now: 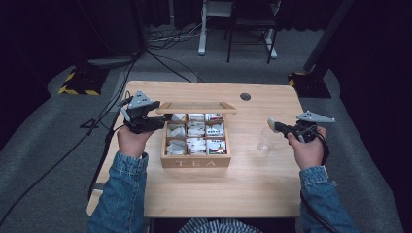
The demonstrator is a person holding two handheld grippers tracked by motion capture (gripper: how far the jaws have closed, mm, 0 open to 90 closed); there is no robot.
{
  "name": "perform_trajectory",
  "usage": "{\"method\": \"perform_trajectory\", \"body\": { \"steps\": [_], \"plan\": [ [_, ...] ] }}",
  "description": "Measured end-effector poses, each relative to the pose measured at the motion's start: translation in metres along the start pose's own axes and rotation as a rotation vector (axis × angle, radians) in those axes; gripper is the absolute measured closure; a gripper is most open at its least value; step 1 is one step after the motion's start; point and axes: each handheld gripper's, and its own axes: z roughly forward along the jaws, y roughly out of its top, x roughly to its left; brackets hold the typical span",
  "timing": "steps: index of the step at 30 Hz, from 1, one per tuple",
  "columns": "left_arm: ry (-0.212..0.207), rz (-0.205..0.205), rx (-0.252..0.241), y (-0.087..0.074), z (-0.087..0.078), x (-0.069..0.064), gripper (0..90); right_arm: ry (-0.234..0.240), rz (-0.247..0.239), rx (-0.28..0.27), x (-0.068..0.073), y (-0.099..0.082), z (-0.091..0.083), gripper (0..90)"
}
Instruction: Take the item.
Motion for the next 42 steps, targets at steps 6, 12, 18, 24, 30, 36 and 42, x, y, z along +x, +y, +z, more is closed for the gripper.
{"method": "perform_trajectory", "body": {
  "steps": [6, 12, 18, 24, 30, 36, 42],
  "plan": [
    [0.003, 0.002, 0.004, 0.0, 0.001, 0.0, 36.8, 0.001, 0.026, -0.007, -0.004, -0.009, 0.002, 90.0],
    [0.004, -0.001, 0.007, 0.0, 0.001, -0.001, 36.5, 0.004, 0.036, -0.002, -0.007, -0.017, 0.007, 90.0],
    [0.006, 0.006, 0.008, 0.0, 0.001, 0.0, 36.5, 0.003, 0.024, 0.014, -0.005, -0.022, 0.011, 75.1],
    [0.006, 0.005, 0.009, 0.0, 0.001, -0.001, 36.6, -0.027, 0.003, 0.011, -0.006, -0.02, 0.007, 63.5],
    [0.006, 0.005, 0.01, 0.0, 0.001, 0.0, 36.6, -0.046, 0.028, -0.009, -0.013, -0.022, 0.0, 55.9],
    [0.006, 0.005, 0.01, 0.0, 0.001, -0.001, 36.6, -0.072, 0.031, -0.001, -0.024, -0.025, -0.008, 50.1],
    [0.007, 0.005, 0.016, 0.0, 0.001, -0.001, 36.6, -0.104, 0.048, 0.036, -0.036, -0.035, -0.012, 48.8]
  ]
}}
